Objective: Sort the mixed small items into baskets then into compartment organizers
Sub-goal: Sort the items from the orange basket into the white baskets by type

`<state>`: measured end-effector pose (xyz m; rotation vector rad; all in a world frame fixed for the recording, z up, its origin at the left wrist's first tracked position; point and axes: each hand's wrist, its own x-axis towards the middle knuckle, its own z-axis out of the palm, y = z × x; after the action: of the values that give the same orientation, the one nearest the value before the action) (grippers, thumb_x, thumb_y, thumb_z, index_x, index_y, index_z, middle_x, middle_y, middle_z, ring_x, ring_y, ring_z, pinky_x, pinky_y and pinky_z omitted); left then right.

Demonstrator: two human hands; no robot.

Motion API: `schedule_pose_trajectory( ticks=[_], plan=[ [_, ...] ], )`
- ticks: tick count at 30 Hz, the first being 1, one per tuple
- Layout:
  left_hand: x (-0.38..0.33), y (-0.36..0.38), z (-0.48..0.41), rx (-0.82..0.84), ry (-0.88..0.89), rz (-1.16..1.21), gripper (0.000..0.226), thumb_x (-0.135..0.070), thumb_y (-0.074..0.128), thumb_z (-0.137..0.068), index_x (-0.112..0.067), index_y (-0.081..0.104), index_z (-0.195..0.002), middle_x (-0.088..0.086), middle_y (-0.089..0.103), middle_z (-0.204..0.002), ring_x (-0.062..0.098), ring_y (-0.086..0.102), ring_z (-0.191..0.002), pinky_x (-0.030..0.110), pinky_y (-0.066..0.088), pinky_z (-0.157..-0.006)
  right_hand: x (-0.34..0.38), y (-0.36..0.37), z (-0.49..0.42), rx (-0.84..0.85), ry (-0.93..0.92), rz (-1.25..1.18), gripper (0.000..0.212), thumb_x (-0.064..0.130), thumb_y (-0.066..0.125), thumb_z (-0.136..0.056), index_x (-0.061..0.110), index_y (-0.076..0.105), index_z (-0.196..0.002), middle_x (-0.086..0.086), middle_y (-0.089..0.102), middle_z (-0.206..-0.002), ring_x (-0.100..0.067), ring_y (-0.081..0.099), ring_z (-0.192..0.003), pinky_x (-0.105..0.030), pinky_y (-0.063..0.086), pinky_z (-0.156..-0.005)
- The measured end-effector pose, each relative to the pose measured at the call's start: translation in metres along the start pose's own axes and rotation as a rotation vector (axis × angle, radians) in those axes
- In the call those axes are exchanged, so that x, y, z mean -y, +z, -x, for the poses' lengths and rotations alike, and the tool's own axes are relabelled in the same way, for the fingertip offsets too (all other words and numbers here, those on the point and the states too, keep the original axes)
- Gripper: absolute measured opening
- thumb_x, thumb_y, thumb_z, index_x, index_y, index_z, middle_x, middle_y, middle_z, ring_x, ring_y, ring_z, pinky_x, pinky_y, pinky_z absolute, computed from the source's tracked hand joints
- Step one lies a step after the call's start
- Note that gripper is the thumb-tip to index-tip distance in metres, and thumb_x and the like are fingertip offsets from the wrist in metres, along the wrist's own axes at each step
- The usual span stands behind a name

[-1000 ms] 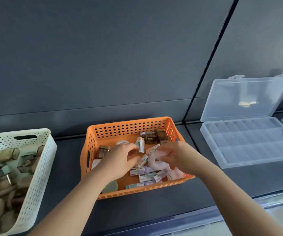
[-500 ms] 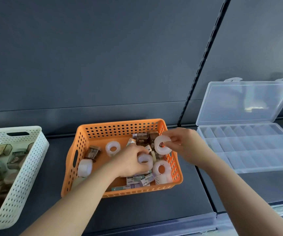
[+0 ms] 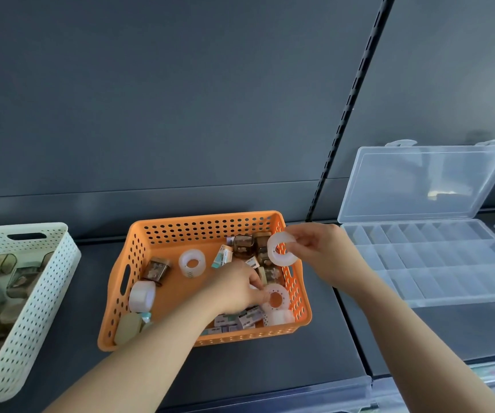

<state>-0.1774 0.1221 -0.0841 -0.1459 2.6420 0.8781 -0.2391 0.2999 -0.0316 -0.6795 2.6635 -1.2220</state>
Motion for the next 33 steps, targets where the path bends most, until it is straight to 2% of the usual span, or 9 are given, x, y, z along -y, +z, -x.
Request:
schedule_pose_trajectory(
  ticks=[2, 5, 7, 9, 13, 16, 21, 27, 33],
  plan=[
    [0.003, -0.004, 0.004, -0.042, -0.031, 0.026, 0.021, -0.038, 0.064, -0.082, -0.025, 0.072, -0.096, -0.005, 0.067, -0.097, 0.012, 0.061, -0.078, 0.032, 0.051, -0.067, 0.005, 0.005, -0.002, -0.001, -0.002, 0.008, 0.017, 0.015, 0.066, -0.085, 0.024, 0.072, -0.098, 0.009, 0.073, -0.083, -0.006, 0.067, -0.076, -0.024, 0.055, -0.070],
    [0.016, -0.020, 0.021, -0.167, -0.088, 0.115, 0.018, -0.036, 0.063, -0.084, -0.027, 0.071, -0.098, -0.010, 0.065, -0.084, 0.011, 0.063, -0.070, 0.029, 0.050, -0.064, 0.013, 0.015, -0.005, -0.006, -0.021, 0.010, 0.018, 0.016, 0.068, -0.084, 0.023, 0.072, -0.100, 0.011, 0.072, -0.083, -0.001, 0.066, -0.075, -0.015, 0.050, -0.066],
    [0.033, -0.036, 0.042, -0.308, -0.096, 0.100, 0.017, -0.040, 0.063, -0.084, -0.031, 0.070, -0.097, -0.016, 0.063, -0.086, 0.004, 0.060, -0.073, 0.027, 0.053, -0.067, 0.023, 0.025, -0.009, -0.009, -0.038, -0.007, 0.020, 0.018, 0.069, -0.085, 0.024, 0.071, -0.103, 0.011, 0.072, -0.086, 0.002, 0.065, -0.077, -0.010, 0.049, -0.068],
    [0.053, -0.052, 0.068, -0.465, -0.095, 0.103, 0.017, -0.044, 0.062, -0.085, -0.031, 0.072, -0.090, -0.020, 0.064, -0.087, 0.001, 0.059, -0.077, 0.029, 0.052, -0.069, 0.038, 0.039, -0.013, -0.006, -0.055, -0.035, 0.021, 0.018, 0.069, -0.085, 0.022, 0.070, -0.105, 0.011, 0.070, -0.088, 0.001, 0.065, -0.081, -0.010, 0.049, -0.071],
    [0.101, -0.084, 0.126, -0.725, -0.195, 0.158, 0.014, -0.040, 0.067, -0.079, -0.029, 0.072, -0.087, -0.019, 0.064, -0.093, 0.003, 0.059, -0.086, 0.029, 0.049, -0.075, 0.084, 0.082, -0.019, 0.035, -0.125, -0.096, 0.017, 0.019, 0.071, -0.083, 0.019, 0.068, -0.100, 0.012, 0.069, -0.087, -0.001, 0.065, -0.081, -0.011, 0.050, -0.072],
    [0.148, -0.111, 0.166, -0.825, -0.283, 0.140, 0.012, -0.036, 0.068, -0.080, -0.027, 0.072, -0.087, -0.016, 0.063, -0.094, 0.008, 0.058, -0.088, 0.030, 0.044, -0.073, 0.121, 0.123, -0.025, 0.113, -0.165, -0.103, 0.017, 0.019, 0.070, -0.085, 0.017, 0.068, -0.102, 0.009, 0.069, -0.088, -0.002, 0.064, -0.080, -0.013, 0.050, -0.069],
    [0.231, -0.157, 0.217, -0.864, -0.414, 0.072, 0.019, -0.037, 0.066, -0.082, -0.026, 0.072, -0.095, -0.011, 0.066, -0.101, 0.012, 0.059, -0.091, 0.034, 0.048, -0.078, 0.184, 0.189, -0.031, 0.184, -0.219, -0.149, 0.013, 0.013, 0.067, -0.086, 0.020, 0.067, -0.097, 0.012, 0.067, -0.084, 0.005, 0.061, -0.077, -0.003, 0.042, -0.063],
    [0.309, -0.195, 0.264, -0.924, -0.481, 0.079, 0.021, -0.038, 0.066, -0.083, -0.023, 0.073, -0.096, -0.010, 0.066, -0.103, 0.010, 0.059, -0.090, 0.032, 0.045, -0.077, 0.250, 0.265, -0.038, 0.261, -0.238, -0.187, 0.016, 0.015, 0.068, -0.086, 0.019, 0.069, -0.101, 0.007, 0.069, -0.088, 0.002, 0.063, -0.075, -0.007, 0.045, -0.067],
    [0.393, -0.215, 0.302, -0.801, -0.592, 0.013, 0.025, -0.042, 0.066, -0.083, -0.024, 0.073, -0.098, -0.005, 0.068, -0.109, 0.015, 0.063, -0.091, 0.034, 0.051, -0.077, 0.308, 0.340, -0.042, 0.322, -0.253, -0.203, 0.020, 0.016, 0.065, -0.089, 0.013, 0.068, -0.108, 0.006, 0.069, -0.092, 0.002, 0.062, -0.076, -0.007, 0.047, -0.068]
  ],
)
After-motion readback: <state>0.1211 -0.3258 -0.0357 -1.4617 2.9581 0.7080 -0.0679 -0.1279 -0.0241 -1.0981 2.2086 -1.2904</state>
